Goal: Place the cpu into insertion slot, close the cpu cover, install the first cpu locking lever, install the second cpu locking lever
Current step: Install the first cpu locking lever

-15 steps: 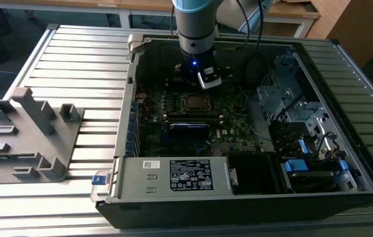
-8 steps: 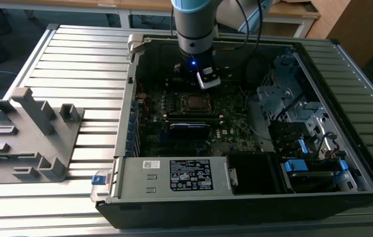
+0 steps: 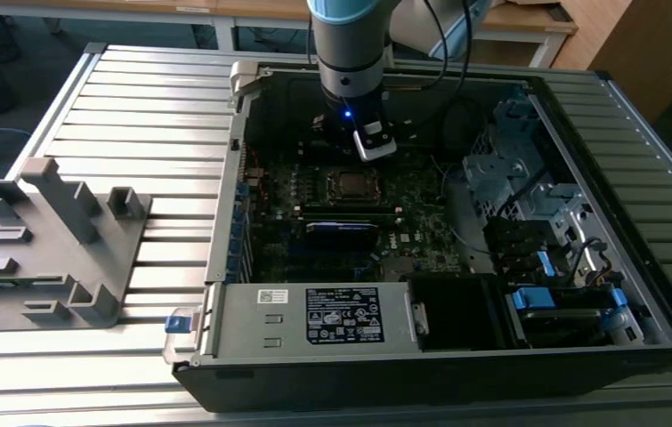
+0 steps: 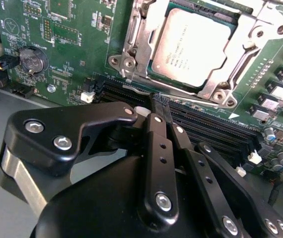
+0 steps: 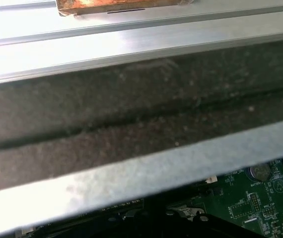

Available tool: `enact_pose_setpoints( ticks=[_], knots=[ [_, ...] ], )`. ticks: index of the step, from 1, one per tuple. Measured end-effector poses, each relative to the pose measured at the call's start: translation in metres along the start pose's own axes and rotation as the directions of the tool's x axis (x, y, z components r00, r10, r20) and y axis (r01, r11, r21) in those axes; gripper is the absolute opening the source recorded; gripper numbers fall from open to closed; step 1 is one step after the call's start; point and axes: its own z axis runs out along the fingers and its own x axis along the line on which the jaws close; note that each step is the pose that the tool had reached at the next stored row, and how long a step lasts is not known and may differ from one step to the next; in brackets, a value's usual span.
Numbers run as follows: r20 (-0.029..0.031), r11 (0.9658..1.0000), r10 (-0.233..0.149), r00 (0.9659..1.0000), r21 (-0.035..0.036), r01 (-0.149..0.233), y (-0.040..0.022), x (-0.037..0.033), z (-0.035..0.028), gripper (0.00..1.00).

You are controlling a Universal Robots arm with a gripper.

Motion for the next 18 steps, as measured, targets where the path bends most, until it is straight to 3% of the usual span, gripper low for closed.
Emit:
enact_pose_setpoints(
  ticks=[18],
  knots=[
    [0.0007, 1.0000, -0.001, 1.0000, 0.0027, 0.001, -0.0049, -0.0007, 0.0019, 0.11]
  ],
)
